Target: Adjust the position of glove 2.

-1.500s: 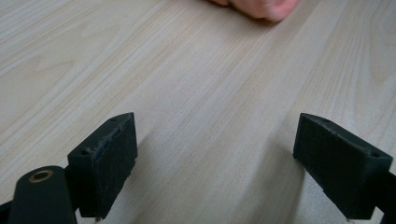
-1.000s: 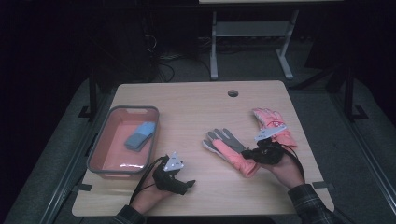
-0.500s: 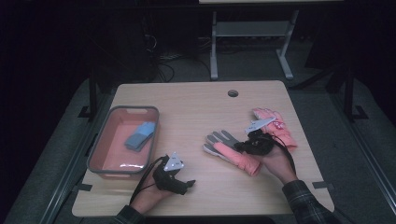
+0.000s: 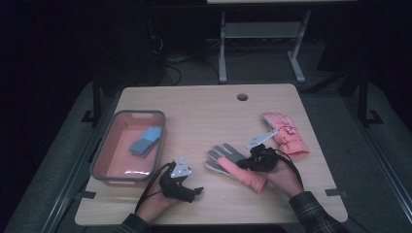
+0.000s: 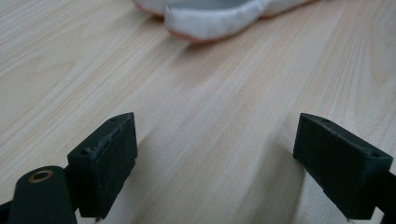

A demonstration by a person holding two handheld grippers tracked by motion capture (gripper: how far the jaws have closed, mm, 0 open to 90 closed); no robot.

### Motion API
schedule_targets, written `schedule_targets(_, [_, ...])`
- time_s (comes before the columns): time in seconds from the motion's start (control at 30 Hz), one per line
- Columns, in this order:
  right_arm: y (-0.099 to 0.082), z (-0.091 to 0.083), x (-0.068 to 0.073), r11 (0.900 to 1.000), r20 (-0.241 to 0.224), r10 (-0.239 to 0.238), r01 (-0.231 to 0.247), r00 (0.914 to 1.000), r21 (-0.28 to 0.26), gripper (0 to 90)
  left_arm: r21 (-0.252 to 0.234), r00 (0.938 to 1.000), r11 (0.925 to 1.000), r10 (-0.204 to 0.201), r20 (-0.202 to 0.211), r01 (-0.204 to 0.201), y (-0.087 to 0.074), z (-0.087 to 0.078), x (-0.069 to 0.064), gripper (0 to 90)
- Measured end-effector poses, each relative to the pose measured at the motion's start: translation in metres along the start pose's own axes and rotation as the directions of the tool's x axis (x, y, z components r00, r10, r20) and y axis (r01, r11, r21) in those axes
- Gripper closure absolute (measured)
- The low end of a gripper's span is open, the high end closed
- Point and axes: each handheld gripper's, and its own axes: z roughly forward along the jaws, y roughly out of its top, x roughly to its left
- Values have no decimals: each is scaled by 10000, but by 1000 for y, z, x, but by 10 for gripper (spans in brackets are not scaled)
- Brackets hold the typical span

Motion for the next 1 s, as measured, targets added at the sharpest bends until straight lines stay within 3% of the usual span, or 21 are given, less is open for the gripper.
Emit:
schedule_targets(0.23, [4, 7, 27, 9998, -184, -28, 32, 9998, 207, 899, 16, 10000, 10000, 55, -19, -55, 0, 0, 0, 127])
schedule_targets(0.5, [8, 11, 46, 9997, -444, -83, 93, 9990, 236, 878, 12, 10000, 10000, 31, -4, -31, 0, 0, 0, 127])
schedule_targets(0.67, [9, -5, 34, 9994, -458, 68, -83, 9989, -325, 842, -76, 10000, 10000, -31, -6, 31, 0, 0, 0, 127])
schedule_targets(0.87, [9, -31, 3, 9945, 416, 387, -345, 9984, -988, 897, -12, 10000, 10000, 7, 10, -7, 0, 0, 0, 127])
schedule_targets(1.0, [6, -48, -27, 9862, 995, 877, -723, 9912, -1489, 898, 6, 10000, 10000, 30, 17, -30, 0, 0, 0, 127])
